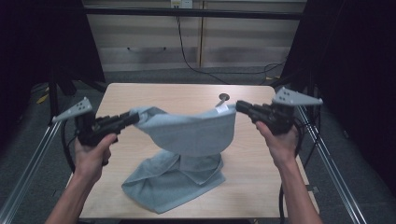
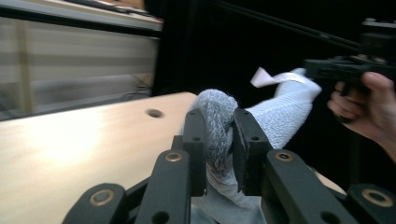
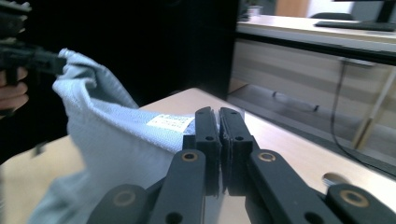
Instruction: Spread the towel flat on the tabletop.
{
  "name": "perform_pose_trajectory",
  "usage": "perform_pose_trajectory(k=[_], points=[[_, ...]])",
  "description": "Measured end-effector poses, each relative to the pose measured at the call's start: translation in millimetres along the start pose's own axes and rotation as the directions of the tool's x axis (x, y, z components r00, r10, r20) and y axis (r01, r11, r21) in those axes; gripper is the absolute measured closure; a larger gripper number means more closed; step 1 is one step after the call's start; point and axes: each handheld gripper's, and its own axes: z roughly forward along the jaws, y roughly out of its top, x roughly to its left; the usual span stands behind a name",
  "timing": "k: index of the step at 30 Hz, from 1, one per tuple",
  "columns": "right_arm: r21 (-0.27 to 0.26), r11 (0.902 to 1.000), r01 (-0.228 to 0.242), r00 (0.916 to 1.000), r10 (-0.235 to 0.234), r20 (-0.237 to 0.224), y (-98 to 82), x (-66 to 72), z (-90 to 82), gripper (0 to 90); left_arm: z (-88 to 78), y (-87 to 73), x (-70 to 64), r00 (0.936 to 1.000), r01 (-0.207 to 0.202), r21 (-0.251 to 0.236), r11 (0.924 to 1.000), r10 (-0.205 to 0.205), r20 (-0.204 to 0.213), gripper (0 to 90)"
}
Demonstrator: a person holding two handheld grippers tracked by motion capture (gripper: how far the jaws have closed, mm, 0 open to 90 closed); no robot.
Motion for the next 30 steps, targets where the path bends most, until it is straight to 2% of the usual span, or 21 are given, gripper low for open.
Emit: perform_pose_trajectory(k=[1,3,4,5,6,7,8,9,10,11,14,16,17,19,21,23,25,26,28,29,30], points=[[0.0,1.0,0.0,1.0,0.0,0.0,0.0,0.0,0.0,87.4,8.7,6.3,10.6,0.9996,0.021,0.005,0.9998,-0.021,-0.018,77.1],[0.021,0.9992,-0.035,0.9969,0.033,0.072,11.8,-23.7,31.8,87.2,26.1,17.2,30.5,0.9969,0.05,-0.002,0.9987,-0.05,-0.06,75.3],[0.039,0.9985,-0.039,0.995,0.035,0.093,14.5,-31.1,43.0,86.5,43.2,23.3,50.6,0.9935,0.068,0.01,0.9976,-0.067,-0.092,73.0],[0.039,0.9985,-0.039,0.995,0.035,0.093,14.5,-31.1,43.0,86.5,43.2,23.3,50.6,0.9935,0.068,0.01,0.9976,-0.067,-0.092,67.9],[0.068,0.997,-0.036,0.9923,0.028,0.121,15.7,-37.4,54.0,84.0,50.3,23.1,60.5,0.9849,0.074,0.021,0.997,-0.07,-0.158,67.9],[0.09,0.9943,-0.056,0.9853,0.041,0.166,14.1,-44.2,65.4,77.7,52.4,21.5,66.7,0.9812,0.093,0.016,0.9955,-0.089,-0.171,62.0],[0.101,0.9904,-0.094,0.98,0.074,0.185,7.2,-51.2,76.1,67.1,52.6,18.2,74.7,0.9749,0.127,0.026,0.9915,-0.12,-0.187,50.5],[0.105,0.9878,-0.115,0.9769,0.094,0.192,1.5,-53.2,79.6,63.6,50.9,14.2,80.0,0.9668,0.149,0.018,0.9886,-0.142,-0.212,45.8],[0.11,0.9855,-0.129,0.9773,0.108,0.182,-4.8,-53.8,81.9,62.6,46.9,9.7,83.3,0.9634,0.153,0.019,0.988,-0.145,-0.225,47.1],[0.11,0.9855,-0.129,0.9773,0.108,0.182,-4.8,-53.8,81.9,62.6,43.3,4.7,84.5,0.9657,0.148,0.028,0.9887,-0.138,-0.22,47.4],[0.185,0.9742,-0.129,0.9879,0.11,0.11,-29.9,-42.9,82.2,56.7,31.3,-10.5,81.2,0.9761,0.099,0.078,0.9921,-0.081,-0.202,48.0],[0.195,0.9723,-0.128,0.9905,0.116,0.074,-41.9,-30.8,77.7,56.7,24.2,-21.9,75.8,0.9793,0.094,0.105,0.99,-0.073,-0.189,48.6],[0.195,0.9723,-0.128,0.9905,0.116,0.074,-41.9,-30.8,77.7,56.7,20.5,-30.9,69.8,0.9847,0.082,0.12,0.9894,-0.062,-0.163,48.6],[0.245,0.9641,-0.102,0.9941,0.108,-0.011,-63.8,-5.0,71.1,58.8,14.5,-44.3,59.9,0.99,0.061,0.15,0.9867,-0.041,-0.135,49.8],[0.286,0.9547,-0.083,0.9919,0.107,-0.069,-83.7,14.3,67.7,62.0,6.9,-69.0,40.1,0.9978,0.016,0.201,0.9796,-0.003,-0.067,50.2],[0.325,0.9423,-0.079,0.9851,0.124,-0.119,-105.8,31.6,65.7,65.8,5.5,-76.4,34.5,0.9989,0.009,0.218,0.9759,0.002,-0.048,49.6],[0.337,0.939,-0.067,0.9843,0.117,-0.132,-116.6,39.3,64.9,67.0,3.4,-90.7,24.2,0.9998,0.005,0.236,0.9717,0.0,-0.018,48.5],[0.347,0.9323,-0.103,0.9731,0.167,-0.159,-137.0,50.2,64.4,67.0,3.8,-97.8,20.1,1.0,0.005,0.251,0.968,-0.007,0.007,45.7],[0.359,0.9283,-0.097,0.9712,0.167,-0.17,-145.5,55.5,65.0,66.4,6.1,-110.5,10.0,0.9992,-0.026,0.295,0.9552,0.016,0.036,42.3],[0.384,0.9178,-0.102,0.9617,0.19,-0.198,-160.1,66.2,66.3,62.0,7.4,-116.6,6.4,0.998,-0.044,0.318,0.9471,0.028,0.057,38.2],[0.405,0.9097,-0.092,0.9594,0.19,-0.209,-166.2,71.9,67.5,59.4,10.7,-129.0,1.1,0.9966,-0.053,0.337,0.94,0.029,0.077,34.0]])
